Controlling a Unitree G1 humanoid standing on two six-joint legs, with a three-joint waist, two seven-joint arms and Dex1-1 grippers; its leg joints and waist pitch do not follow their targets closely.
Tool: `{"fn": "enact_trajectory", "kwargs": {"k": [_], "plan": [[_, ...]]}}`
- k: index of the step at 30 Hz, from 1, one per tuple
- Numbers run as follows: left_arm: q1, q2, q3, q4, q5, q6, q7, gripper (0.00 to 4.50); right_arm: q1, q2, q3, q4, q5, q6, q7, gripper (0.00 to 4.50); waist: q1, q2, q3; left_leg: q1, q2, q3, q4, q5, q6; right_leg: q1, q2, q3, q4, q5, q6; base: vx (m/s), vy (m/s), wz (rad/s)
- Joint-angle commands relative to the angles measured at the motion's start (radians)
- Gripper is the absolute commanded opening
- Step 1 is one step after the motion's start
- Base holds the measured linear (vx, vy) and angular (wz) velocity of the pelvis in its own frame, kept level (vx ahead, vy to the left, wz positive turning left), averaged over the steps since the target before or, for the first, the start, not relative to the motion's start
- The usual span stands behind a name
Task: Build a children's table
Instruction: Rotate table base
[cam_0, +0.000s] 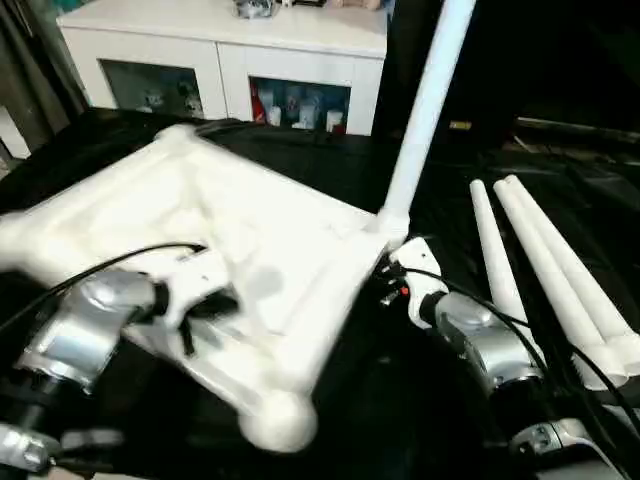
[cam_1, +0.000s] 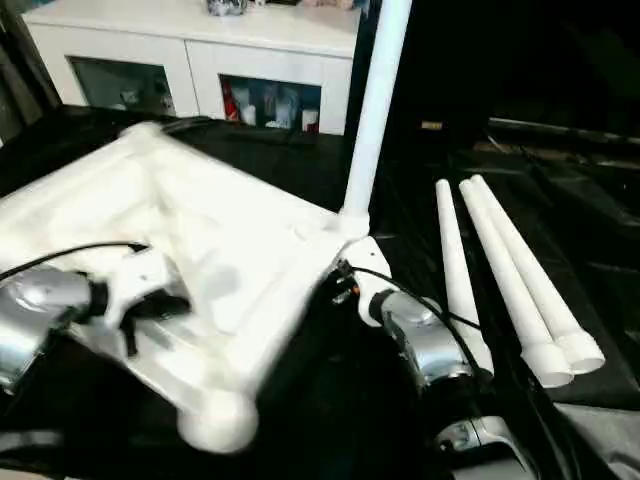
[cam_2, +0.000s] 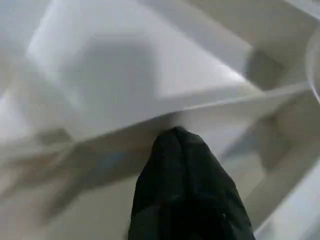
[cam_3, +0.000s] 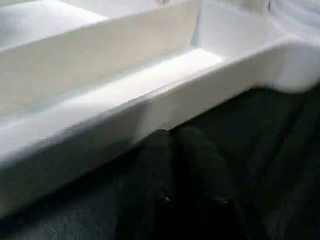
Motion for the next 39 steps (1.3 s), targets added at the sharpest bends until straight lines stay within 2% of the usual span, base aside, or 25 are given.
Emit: {"fn": "enact_trajectory", "kwargs": {"k": [1,3,4,5,6,7,10,12,13,14,15,16,19,21,22,25,27,31,32,33,34,35,36,38,39], "plan": [[-0.026,-0.054,-0.037,-0.041,-0.029,-0.026,-0.008,0.00,-0.028,0.016,0.030,-0.006,0.000,-0.024,0.016,0.21,-0.002,0.010,-0.061,0.017,0.025,-0.005,-0.071,-0.214,-0.022,0.046,-0.076,0.054,-0.068,-0.182,-0.197,0.000,0.000,0.00],[-0.056,-0.081,-0.044,0.014,0.016,-0.063,0.041,0.00,-0.029,0.010,0.027,0.000,-0.006,-0.031,0.009,0.01,0.000,0.016,-0.062,0.017,0.026,-0.006,-0.071,-0.218,-0.024,0.046,-0.077,0.054,-0.070,-0.189,-0.191,0.000,0.000,0.00],[-0.069,-0.090,-0.044,0.037,0.035,-0.075,0.065,0.00,-0.029,0.008,0.025,0.002,-0.009,-0.034,0.006,0.01,0.000,0.012,-0.062,0.017,0.023,-0.005,-0.071,-0.224,-0.024,0.047,-0.073,0.053,-0.073,-0.194,-0.183,0.000,0.000,0.00],[-0.089,-0.102,-0.044,0.075,0.063,-0.103,0.103,0.00,-0.030,0.005,0.023,0.004,-0.013,-0.038,0.003,0.01,0.001,0.019,-0.063,0.019,0.022,-0.006,-0.069,-0.229,-0.025,0.046,-0.074,0.053,-0.073,-0.204,-0.180,0.000,0.000,0.00],[-0.096,-0.104,-0.044,0.085,0.072,-0.110,0.119,0.00,-0.030,0.005,0.021,0.007,-0.015,-0.041,0.003,0.01,0.000,0.015,-0.062,0.017,0.021,-0.005,-0.069,-0.234,-0.023,0.047,-0.074,0.053,-0.077,-0.216,-0.173,0.000,0.000,0.00],[-0.120,-0.111,-0.044,0.127,0.096,-0.125,0.162,0.00,-0.028,0.000,0.017,0.002,-0.018,-0.042,0.000,0.01,0.001,0.020,-0.063,0.017,0.020,-0.008,-0.068,-0.238,-0.025,0.048,-0.074,0.052,-0.077,-0.233,-0.164,0.000,0.000,0.00],[-0.163,-0.110,-0.058,0.206,0.150,-0.158,0.232,0.00,-0.020,-0.014,0.008,-0.016,-0.022,-0.042,-0.006,0.01,0.001,0.015,-0.064,0.015,0.022,-0.011,-0.069,-0.245,-0.028,0.049,-0.075,0.050,-0.078,-0.254,-0.155,0.000,0.000,0.00],[-0.184,-0.106,-0.071,0.253,0.188,-0.185,0.282,0.00,-0.016,-0.024,-0.010,-0.034,-0.024,-0.041,-0.026,0.01,0.000,0.015,-0.066,0.017,0.023,-0.012,-0.069,-0.240,-0.028,0.047,-0.073,0.049,-0.077,-0.243,-0.154,0.000,0.000,0.00],[-0.193,-0.107,-0.073,0.271,0.201,-0.190,0.305,0.00,-0.015,-0.029,-0.021,-0.042,-0.021,-0.038,-0.034,0.01,-0.002,0.025,-0.065,0.017,0.023,-0.012,-0.069,-0.246,-0.031,0.045,-0.071,0.049,-0.079,-0.228,-0.159,0.000,0.000,0.00],[-0.211,-0.113,-0.073,0.312,0.224,-0.207,0.361,0.00,-0.014,-0.042,-0.046,-0.063,-0.017,-0.032,-0.062,0.01,0.000,0.020,-0.068,0.017,0.022,-0.012,-0.067,-0.239,-0.032,0.050,-0.071,0.049,-0.073,-0.212,-0.159,0.000,0.000,0.00],[-0.228,-0.127,-0.063,0.346,0.233,-0.216,0.413,0.00,-0.014,-0.053,-0.070,-0.084,-0.012,-0.022,-0.089,0.01,0.001,0.023,-0.069,0.016,0.021,-0.013,-0.066,-0.227,-0.031,0.051,-0.072,0.049,-0.071,-0.198,-0.161,0.000,0.000,0.00],[-0.228,-0.127,-0.063,0.346,0.233,-0.216,0.413,0.00,-0.014,-0.053,-0.070,-0.084,-0.012,-0.022,-0.089,0.01,0.001,0.022,-0.069,0.016,0.020,-0.011,-0.064,-0.215,-0.030,0.050,-0.069,0.050,-0.071,-0.179,-0.162,0.000,0.000,0.00],[-0.262,-0.165,-0.039,0.412,0.248,-0.240,0.532,0.00,-0.025,-0.073,-0.126,-0.119,-0.011,0.025,-0.164,0.01,0.005,0.021,-0.071,0.015,0.019,-0.009,-0.061,-0.189,-0.025,0.051,-0.067,0.049,-0.069,-0.143,-0.170,0.000,0.000,0.00],[-0.282,-0.178,-0.038,0.454,0.270,-0.257,0.602,0.00,-0.037,-0.088,-0.158,-0.152,-0.018,0.107,-0.213,0.01,0.003,0.019,-0.071,0.011,0.016,-0.010,-0.061,-0.178,-0.019,0.055,-0.067,0.048,-0.068,-0.132,-0.172,0.000,0.000,0.00],[-0.286,-0.178,-0.043,0.467,0.280,-0.264,0.613,0.00,-0.042,-0.097,-0.166,-0.172,-0.025,0.145,-0.227,0.01,0.004,0.019,-0.073,0.015,0.017,-0.010,-0.060,-0.179,-0.020,0.055,-0.068,0.048,-0.068,-0.135,-0.171,0.000,0.000,0.00],[-0.286,-0.174,-0.039,0.471,0.293,-0.266,0.646,0.00,-0.048,-0.121,-0.193,-0.251,-0.017,0.245,-0.227,0.01,0.003,0.017,-0.072,0.012,0.016,-0.011,-0.060,-0.171,-0.016,0.059,-0.067,0.048,-0.068,-0.136,-0.162,0.000,0.000,0.00],[-0.282,-0.171,-0.025,0.456,0.283,-0.279,0.655,0.00,-0.048,-0.135,-0.212,-0.298,0.000,0.295,-0.225,0.01,0.003,0.019,-0.072,0.013,0.017,-0.011,-0.059,-0.165,-0.011,0.057,-0.069,0.048,-0.068,-0.132,-0.164,0.000,0.000,0.00],[-0.229,-0.189,0.049,0.283,0.146,-0.235,0.534,0.00,-0.063,-0.181,-0.243,-0.364,-0.005,0.521,-0.241,0.31,0.005,0.011,-0.071,0.014,0.021,-0.008,-0.060,-0.149,-0.012,0.055,-0.069,0.048,-0.066,-0.120,-0.195,0.000,0.000,0.00],[-0.213,-0.192,0.054,0.242,0.105,-0.236,0.488,0.00,-0.064,-0.192,-0.243,-0.381,-0.006,0.566,-0.243,0.45,0.009,0.015,-0.071,0.017,0.021,-0.007,-0.058,-0.155,-0.015,0.052,-0.070,0.049,-0.065,-0.124,-0.198,0.000,0.000,0.00],[-0.196,-0.194,0.057,0.199,0.071,-0.218,0.450,0.00,-0.065,-0.204,-0.241,-0.396,-0.010,0.612,-0.244,0.52,0.008,0.011,-0.069,0.016,0.021,-0.007,-0.061,-0.159,-0.017,0.055,-0.071,0.049,-0.065,-0.137,-0.198,0.000,0.000,0.00],[-0.193,-0.194,0.057,0.192,0.064,-0.217,0.444,0.00,-0.065,-0.205,-0.241,-0.398,-0.010,0.620,-0.243,0.57,0.010,0.013,-0.069,0.015,0.021,-0.007,-0.060,-0.159,-0.018,0.054,-0.072,0.049,-0.066,-0.143,-0.197,0.000,0.000,0.00],[-0.160,-0.197,0.052,0.108,-0.003,-0.207,0.377,0.00,-0.067,-0.224,-0.242,-0.424,-0.005,0.716,-0.232,0.68,0.009,0.007,-0.069,0.013,0.022,-0.007,-0.061,-0.153,-0.018,0.057,-0.073,0.050,-0.062,-0.142,-0.196,0.000,0.000,0.00],[-0.139,-0.202,0.050,0.053,-0.050,-0.189,0.341,0.00,-0.067,-0.232,-0.249,-0.444,0.004,0.778,-0.226,0.68,0.011,0.010,-0.069,0.014,0.022,-0.006,-0.061,-0.145,-0.018,0.055,-0.073,0.051,-0.063,-0.140,-0.194,0.000,0.000,0.00],[-0.125,-0.209,0.053,0.014,-0.087,-0.158,0.321,0.00,-0.068,-0.234,-0.259,-0.453,0.011,0.808,-0.228,0.93,0.010,0.009,-0.068,0.013,0.020,-0.003,-0.059,-0.148,-0.019,0.053,-0.072,0.051,-0.064,-0.145,-0.189,0.000,0.000,0.00],[-0.099,-0.219,0.053,-0.066,-0.149,-0.104,0.282,0.00,-0.076,-0.242,-0.271,-0.464,0.018,0.860,-0.231,1.01,0.009,0.008,-0.068,0.014,0.019,-0.003,-0.059,-0.156,-0.021,0.053,-0.072,0.051,-0.066,-0.167,-0.183,0.000,0.000,0.00]]}}
